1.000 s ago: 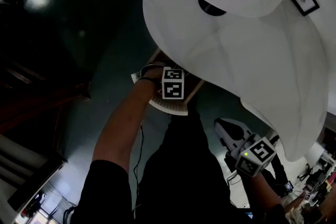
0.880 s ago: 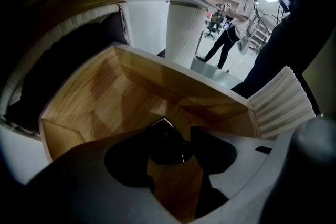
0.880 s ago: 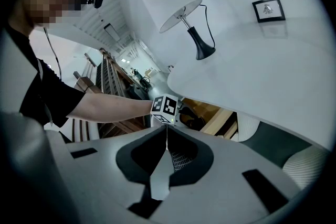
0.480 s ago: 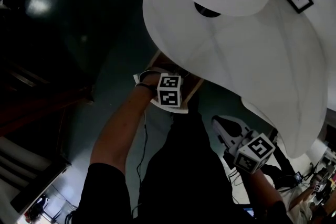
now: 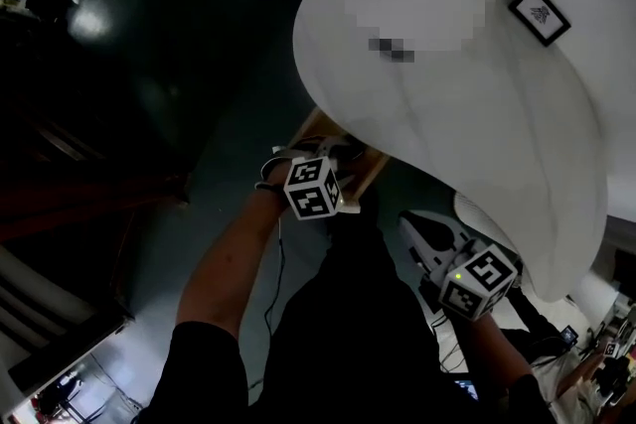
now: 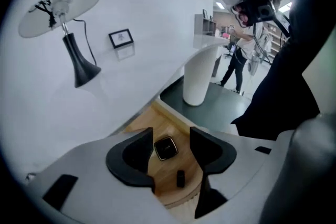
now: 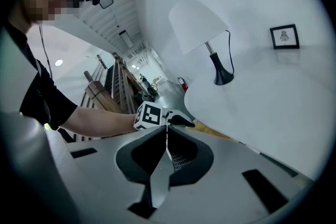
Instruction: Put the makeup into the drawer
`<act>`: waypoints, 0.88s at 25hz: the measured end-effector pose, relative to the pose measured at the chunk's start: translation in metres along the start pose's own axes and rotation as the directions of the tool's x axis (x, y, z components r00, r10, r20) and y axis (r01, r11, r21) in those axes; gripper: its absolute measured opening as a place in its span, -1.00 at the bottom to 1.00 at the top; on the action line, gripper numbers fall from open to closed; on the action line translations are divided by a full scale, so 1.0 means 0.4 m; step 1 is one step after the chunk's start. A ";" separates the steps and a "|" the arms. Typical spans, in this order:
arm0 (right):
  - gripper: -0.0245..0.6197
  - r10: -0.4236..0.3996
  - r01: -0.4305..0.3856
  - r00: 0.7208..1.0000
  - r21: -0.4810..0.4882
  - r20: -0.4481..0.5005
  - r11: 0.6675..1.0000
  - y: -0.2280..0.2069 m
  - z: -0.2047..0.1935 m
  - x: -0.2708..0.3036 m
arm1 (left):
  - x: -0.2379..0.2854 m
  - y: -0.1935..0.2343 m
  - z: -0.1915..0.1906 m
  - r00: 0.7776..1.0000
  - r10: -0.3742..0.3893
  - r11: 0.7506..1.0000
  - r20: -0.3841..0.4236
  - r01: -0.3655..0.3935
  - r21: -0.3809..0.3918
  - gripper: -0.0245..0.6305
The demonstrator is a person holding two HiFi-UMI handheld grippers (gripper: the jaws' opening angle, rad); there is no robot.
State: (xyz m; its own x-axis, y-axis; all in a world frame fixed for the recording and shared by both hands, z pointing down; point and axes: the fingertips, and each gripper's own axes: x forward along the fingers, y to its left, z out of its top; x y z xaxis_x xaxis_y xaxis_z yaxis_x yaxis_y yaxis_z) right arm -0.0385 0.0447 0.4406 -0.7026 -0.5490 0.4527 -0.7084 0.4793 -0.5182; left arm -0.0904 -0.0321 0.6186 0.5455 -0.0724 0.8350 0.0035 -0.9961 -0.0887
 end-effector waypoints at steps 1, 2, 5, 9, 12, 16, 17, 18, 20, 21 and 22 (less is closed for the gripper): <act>-0.87 0.000 0.000 1.000 -0.009 0.010 1.000 0.009 0.011 -0.003 | -0.024 0.000 0.009 1.000 0.019 1.000 0.020 -0.019 -0.023 -0.23; -0.87 0.000 0.000 1.000 -0.017 0.018 1.000 0.018 0.021 -0.006 | -0.047 -0.001 0.018 0.998 0.039 0.998 0.041 -0.037 -0.050 -0.24; -0.87 0.001 0.001 0.999 -0.045 0.042 0.999 0.049 0.048 -0.022 | -0.119 -0.012 0.045 0.989 0.098 0.985 0.114 -0.081 -0.149 -0.25; -0.87 -0.002 0.009 0.998 -0.092 0.071 0.996 0.083 0.077 -0.044 | -0.201 -0.034 0.064 0.968 0.176 0.958 0.181 -0.125 -0.259 -0.26; -0.87 -0.003 0.015 0.995 -0.124 0.095 0.992 0.116 0.100 -0.064 | -0.273 -0.049 0.078 0.941 0.247 0.927 0.231 -0.160 -0.339 -0.29; -0.87 0.011 0.012 0.991 -0.161 0.136 0.987 0.161 0.148 -0.093 | -0.402 -0.036 0.109 0.882 0.363 0.872 0.300 -0.208 -0.444 -0.35; -0.87 0.012 0.012 0.989 -0.166 0.145 0.986 0.167 0.158 -0.102 | -0.434 -0.033 0.120 0.867 0.386 0.860 0.314 -0.215 -0.462 -0.35; -0.87 0.013 0.014 0.988 -0.170 0.155 0.985 0.169 0.167 -0.111 | -0.464 -0.030 0.132 0.853 0.407 0.849 0.327 -0.221 -0.480 -0.35; -0.87 0.013 0.018 0.984 -0.176 0.176 0.984 0.169 0.184 -0.133 | -0.518 -0.027 0.156 0.824 0.448 0.824 0.346 -0.231 -0.518 -0.37; -0.87 0.014 0.020 0.982 -0.177 0.188 0.984 0.168 0.193 -0.145 | -0.543 -0.026 0.169 0.810 0.468 0.811 0.354 -0.235 -0.535 -0.38; -0.87 0.015 0.020 0.980 -0.177 0.199 0.984 0.166 0.200 -0.158 | -0.567 -0.026 0.185 0.795 0.487 0.800 0.362 -0.239 -0.550 -0.40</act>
State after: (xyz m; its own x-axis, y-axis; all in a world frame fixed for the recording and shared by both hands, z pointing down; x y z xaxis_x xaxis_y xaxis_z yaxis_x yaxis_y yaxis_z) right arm -0.0356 0.0566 0.3194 -0.6860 -0.6668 0.2911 -0.7233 0.5816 -0.3723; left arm -0.1521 -0.0014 0.3899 0.7391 -0.5237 0.4237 -0.5884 -0.8081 0.0275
